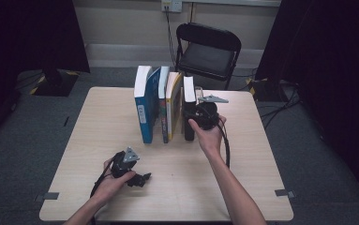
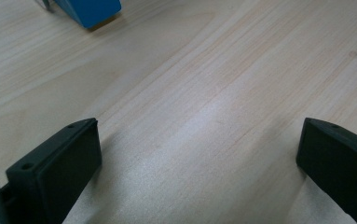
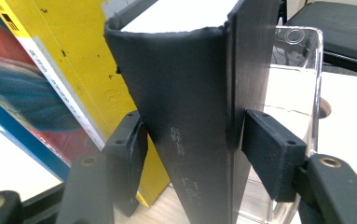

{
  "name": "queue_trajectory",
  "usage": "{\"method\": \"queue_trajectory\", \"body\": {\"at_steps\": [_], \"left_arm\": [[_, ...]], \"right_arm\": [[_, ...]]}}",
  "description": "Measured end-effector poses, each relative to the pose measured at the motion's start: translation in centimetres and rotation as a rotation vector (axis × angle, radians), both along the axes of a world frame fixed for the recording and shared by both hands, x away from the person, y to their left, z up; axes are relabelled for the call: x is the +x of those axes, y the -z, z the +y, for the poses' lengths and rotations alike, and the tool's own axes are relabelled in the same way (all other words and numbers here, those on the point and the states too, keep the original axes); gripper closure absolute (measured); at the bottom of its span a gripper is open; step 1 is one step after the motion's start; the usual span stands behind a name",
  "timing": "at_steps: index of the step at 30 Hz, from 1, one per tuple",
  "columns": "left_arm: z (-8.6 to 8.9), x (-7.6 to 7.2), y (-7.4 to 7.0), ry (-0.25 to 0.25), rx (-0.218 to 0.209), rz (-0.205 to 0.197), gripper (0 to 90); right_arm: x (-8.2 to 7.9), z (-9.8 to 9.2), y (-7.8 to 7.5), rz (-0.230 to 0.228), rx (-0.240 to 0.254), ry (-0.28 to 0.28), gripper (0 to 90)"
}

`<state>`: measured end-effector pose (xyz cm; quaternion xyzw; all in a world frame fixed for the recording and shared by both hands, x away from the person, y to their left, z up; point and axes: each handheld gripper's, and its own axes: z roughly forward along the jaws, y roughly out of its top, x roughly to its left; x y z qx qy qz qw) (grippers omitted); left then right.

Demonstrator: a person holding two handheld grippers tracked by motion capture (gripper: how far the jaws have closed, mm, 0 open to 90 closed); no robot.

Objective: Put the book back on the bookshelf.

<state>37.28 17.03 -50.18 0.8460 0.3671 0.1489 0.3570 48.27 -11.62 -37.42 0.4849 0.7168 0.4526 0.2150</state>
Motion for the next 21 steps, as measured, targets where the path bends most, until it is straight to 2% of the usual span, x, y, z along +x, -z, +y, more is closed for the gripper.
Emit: {"method": "queue_trajectory", "body": {"at_steps": [7,14,21], "left_arm": [[0.0,-0.1,0.0,-0.003,0.002,0.003,0.0],[0.1,-0.2,0.0,-0.005,0.007,0.004,0.0],[0.2,-0.2,0.0,-0.009,0.008,0.005,0.0]], "right_arm": [[0.7,0.3,0.5,0.010,-0.001,0.007,37.0],[0.6,0.3,0.6,0.003,-0.010,0.006,34.8],[-0.5,-0.5,0.3,-0.005,0.007,-0.047,25.4]]}}
